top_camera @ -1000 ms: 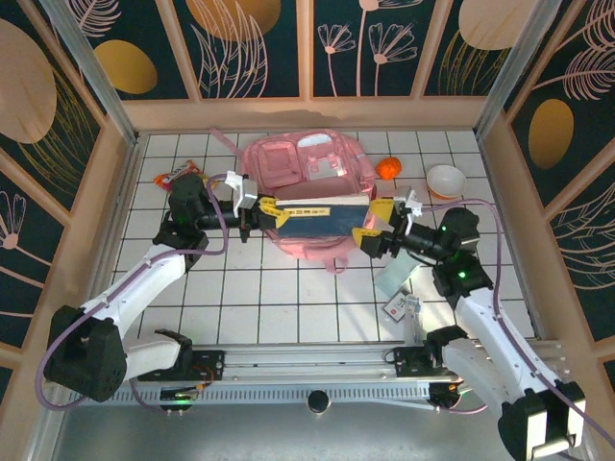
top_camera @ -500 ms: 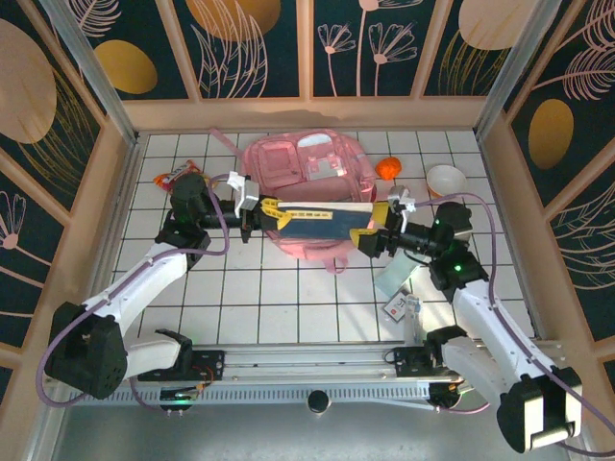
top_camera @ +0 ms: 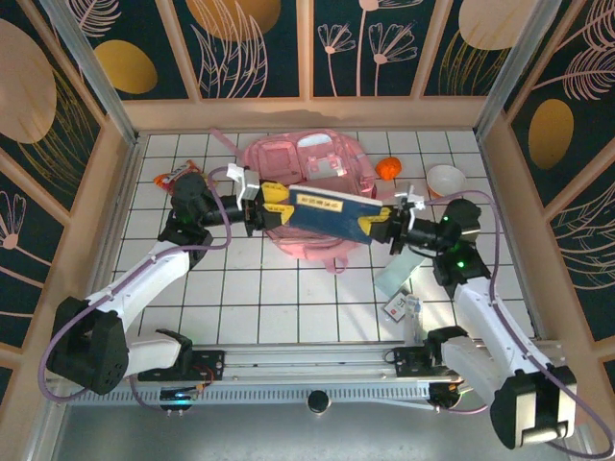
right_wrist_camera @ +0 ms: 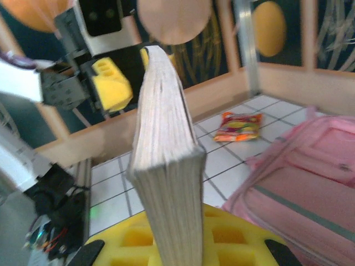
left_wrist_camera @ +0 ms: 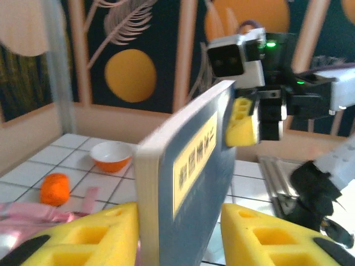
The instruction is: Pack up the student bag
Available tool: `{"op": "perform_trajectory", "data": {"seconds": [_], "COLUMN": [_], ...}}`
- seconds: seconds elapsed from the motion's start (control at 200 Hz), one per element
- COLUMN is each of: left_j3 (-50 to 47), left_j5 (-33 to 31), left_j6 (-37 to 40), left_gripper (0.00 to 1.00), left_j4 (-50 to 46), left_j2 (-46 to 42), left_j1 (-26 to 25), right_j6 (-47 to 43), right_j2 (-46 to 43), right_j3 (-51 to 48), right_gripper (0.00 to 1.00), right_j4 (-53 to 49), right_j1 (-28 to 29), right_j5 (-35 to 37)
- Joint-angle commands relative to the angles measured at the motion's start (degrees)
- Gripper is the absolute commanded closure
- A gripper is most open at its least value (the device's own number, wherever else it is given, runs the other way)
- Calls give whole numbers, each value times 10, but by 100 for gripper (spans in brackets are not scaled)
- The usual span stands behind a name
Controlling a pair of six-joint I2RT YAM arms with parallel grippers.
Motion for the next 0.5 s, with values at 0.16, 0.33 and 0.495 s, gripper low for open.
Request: {"op": "perform_trajectory", "data": {"seconds": [0.16,0.33,0.495], "left_j3": [59,96,143], "left_j5": [-191,-290,-344], "left_j6": [236,340,351], "left_gripper": [42,31,28], "left_j4": [-201,-281,-288], "left_j2": [24,99,196], "left_j1": [-43,-95,-120], "right_j6": [202,232,235], "right_j2": [-81,-95,-106], "right_j3": [-6,19,13], "right_gripper": [100,100,100], "right_j4": [-110,-227,-247], "right_j1": [-94,-96,-94], "right_j5": [277,369,366]}}
